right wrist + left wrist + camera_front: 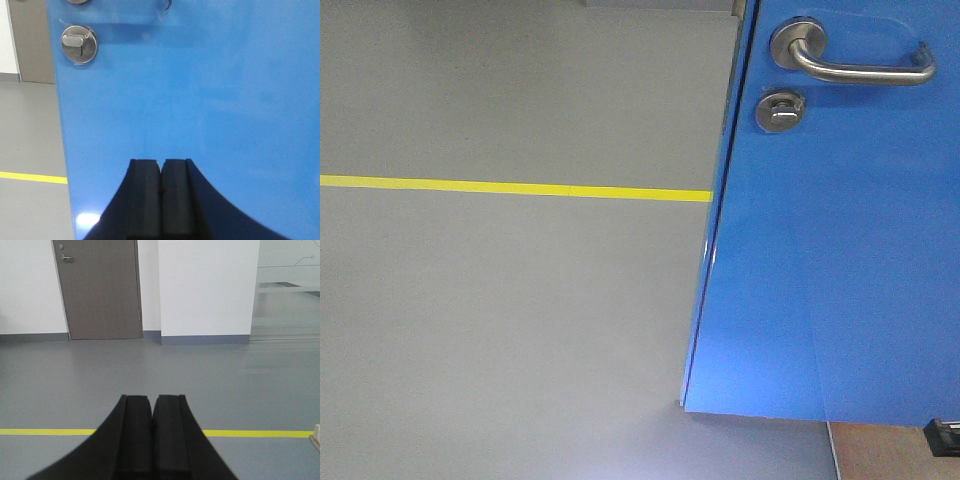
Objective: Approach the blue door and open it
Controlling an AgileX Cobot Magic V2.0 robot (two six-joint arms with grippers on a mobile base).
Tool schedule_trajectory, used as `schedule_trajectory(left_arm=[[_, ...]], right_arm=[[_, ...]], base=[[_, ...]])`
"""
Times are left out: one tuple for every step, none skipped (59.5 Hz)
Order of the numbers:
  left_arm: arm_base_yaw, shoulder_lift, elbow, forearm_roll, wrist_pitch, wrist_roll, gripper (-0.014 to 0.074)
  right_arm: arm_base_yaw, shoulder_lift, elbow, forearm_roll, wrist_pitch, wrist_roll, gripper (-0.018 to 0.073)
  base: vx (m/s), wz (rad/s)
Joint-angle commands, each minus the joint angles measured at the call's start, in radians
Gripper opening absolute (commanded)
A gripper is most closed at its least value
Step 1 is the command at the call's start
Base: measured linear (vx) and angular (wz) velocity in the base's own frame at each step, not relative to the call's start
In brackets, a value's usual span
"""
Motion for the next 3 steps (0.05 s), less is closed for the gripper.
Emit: schedule_trajectory(left_arm=[[0.000,-0.014,-0.027,-0.002,-0.084,-0.007,0.0073],[0.000,-0.014,-0.027,-0.002,-0.084,-0.007,0.0073],[0.000,-0.014,-0.027,-0.002,-0.084,-0.007,0.0073]], right_arm=[[0.000,-0.014,0.002,-0.010,-0.081,-0.005,-0.0001],[0.000,-0.014,0.002,-0.010,-0.081,-0.005,-0.0001],[0.000,-0.014,0.002,-0.010,-0.081,-0.005,-0.0001]], base=[[0.00,0.00],[0.00,0.00],[0.00,0.00]])
